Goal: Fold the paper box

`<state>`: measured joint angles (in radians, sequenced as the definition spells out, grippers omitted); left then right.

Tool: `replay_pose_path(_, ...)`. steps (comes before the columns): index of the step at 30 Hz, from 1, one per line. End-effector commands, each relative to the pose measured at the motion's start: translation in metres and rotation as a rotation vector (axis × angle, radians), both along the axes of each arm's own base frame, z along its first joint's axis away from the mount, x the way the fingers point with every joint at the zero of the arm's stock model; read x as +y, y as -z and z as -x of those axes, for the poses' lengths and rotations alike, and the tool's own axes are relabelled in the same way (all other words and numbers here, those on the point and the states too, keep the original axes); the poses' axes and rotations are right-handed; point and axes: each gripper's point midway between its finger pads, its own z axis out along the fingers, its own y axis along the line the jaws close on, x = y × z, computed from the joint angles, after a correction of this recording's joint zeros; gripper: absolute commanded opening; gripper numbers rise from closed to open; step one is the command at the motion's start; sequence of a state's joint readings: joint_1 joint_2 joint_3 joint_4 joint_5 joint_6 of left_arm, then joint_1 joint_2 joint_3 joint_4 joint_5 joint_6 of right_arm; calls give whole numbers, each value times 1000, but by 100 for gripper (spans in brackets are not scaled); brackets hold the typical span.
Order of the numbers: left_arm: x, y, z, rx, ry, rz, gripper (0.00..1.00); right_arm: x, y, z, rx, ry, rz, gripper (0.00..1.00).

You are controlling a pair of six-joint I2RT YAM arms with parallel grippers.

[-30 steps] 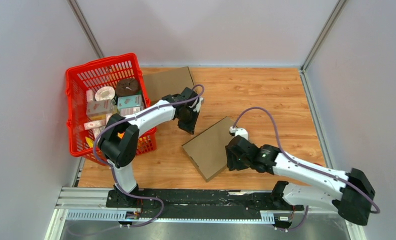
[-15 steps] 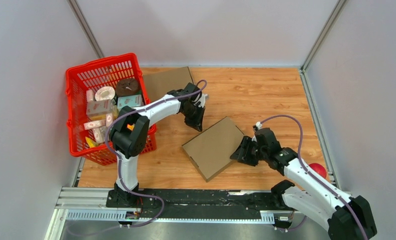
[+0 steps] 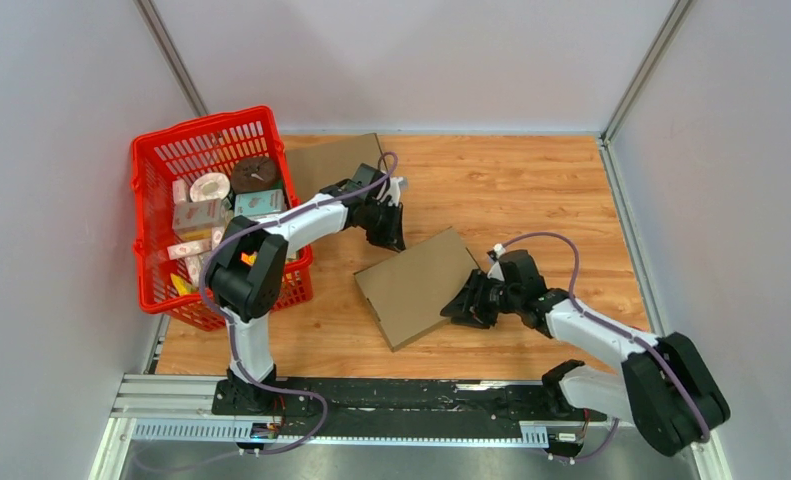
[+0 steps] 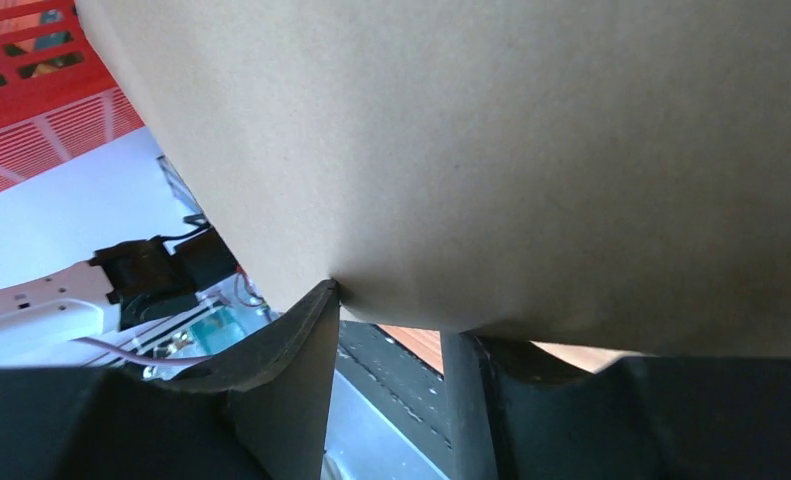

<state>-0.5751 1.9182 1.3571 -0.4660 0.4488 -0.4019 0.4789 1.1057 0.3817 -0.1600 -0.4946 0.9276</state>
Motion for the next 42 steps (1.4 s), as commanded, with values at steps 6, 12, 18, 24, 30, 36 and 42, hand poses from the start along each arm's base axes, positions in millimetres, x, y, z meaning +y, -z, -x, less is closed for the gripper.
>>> replay_pose_path(6,-56,-125,45,-6,137,376,15,33,-24,-111,-283,61,-83,41)
replay_pose_path(12,-72,-95,44,73,130,394,15,35,-1,-167,-166,119,-46,53)
replay_pose_path(18,-97,-86,72,89,203,384,15,-66,12,-104,-58,281,220,75)
replay_pose_path(24,-115,-118,80,28,239,429,20,-116,-42,-46,-164,394,363,82)
replay_pose_path(30,-111,-187,84,-83,281,508,28,-111,-97,-48,-368,275,346,89)
replay_pose_path(36,-43,-215,83,-337,212,298,32,-80,-101,-63,-351,24,415,91)
replay_pose_path(42,46,-315,95,-689,50,267,42,-105,-210,-82,-626,125,502,100)
